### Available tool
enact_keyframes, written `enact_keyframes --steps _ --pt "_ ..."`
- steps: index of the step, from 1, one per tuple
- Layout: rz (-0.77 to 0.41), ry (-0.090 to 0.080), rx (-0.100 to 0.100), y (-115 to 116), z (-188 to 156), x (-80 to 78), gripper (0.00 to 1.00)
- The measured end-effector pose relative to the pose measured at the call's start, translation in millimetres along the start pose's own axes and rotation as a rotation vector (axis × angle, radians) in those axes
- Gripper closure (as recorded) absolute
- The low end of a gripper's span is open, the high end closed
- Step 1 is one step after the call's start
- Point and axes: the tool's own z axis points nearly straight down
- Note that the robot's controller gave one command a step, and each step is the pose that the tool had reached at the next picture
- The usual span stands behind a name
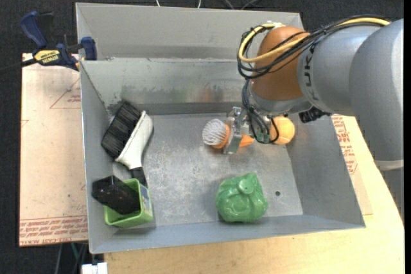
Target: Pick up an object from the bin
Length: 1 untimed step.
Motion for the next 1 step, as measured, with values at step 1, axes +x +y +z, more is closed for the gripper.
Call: enact_keyframes --steps 1 --pt "0.0 0.0 0.0 0.0 -0.1 -0.1 1.0"
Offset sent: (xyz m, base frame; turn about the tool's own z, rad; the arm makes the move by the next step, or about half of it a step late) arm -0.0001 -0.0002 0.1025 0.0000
